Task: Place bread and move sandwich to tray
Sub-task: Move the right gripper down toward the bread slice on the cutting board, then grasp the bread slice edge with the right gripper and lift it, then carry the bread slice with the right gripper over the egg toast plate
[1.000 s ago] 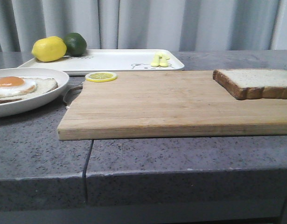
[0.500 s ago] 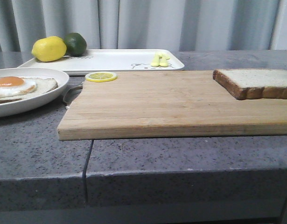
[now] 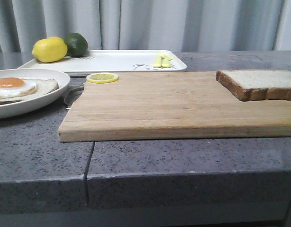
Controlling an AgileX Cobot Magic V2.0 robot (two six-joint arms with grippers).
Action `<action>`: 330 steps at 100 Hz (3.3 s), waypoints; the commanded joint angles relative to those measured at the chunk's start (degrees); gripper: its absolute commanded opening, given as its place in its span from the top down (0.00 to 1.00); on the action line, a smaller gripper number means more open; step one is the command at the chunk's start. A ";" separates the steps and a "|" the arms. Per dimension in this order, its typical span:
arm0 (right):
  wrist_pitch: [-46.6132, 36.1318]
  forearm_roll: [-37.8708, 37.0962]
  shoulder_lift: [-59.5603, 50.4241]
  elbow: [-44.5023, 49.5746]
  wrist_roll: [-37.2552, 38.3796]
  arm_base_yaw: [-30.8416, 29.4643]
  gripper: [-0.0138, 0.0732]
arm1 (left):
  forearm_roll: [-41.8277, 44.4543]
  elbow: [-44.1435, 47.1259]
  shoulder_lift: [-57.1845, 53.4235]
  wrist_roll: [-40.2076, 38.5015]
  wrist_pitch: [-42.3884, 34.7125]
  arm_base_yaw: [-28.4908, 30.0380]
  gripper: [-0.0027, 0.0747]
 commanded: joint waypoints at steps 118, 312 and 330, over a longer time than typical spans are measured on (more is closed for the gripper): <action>-2.71 0.82 5.31 -3.34 0.67 -0.26 0.72 | -1.49 -1.99 0.74 0.23 -3.41 0.18 0.47; -34.47 33.02 15.81 -22.19 0.67 46.77 0.91 | -1.49 -1.99 0.74 0.23 -3.41 0.18 0.47; -36.30 35.35 22.67 -27.49 0.67 50.47 0.91 | -1.49 -1.99 0.74 0.23 -3.44 0.18 0.47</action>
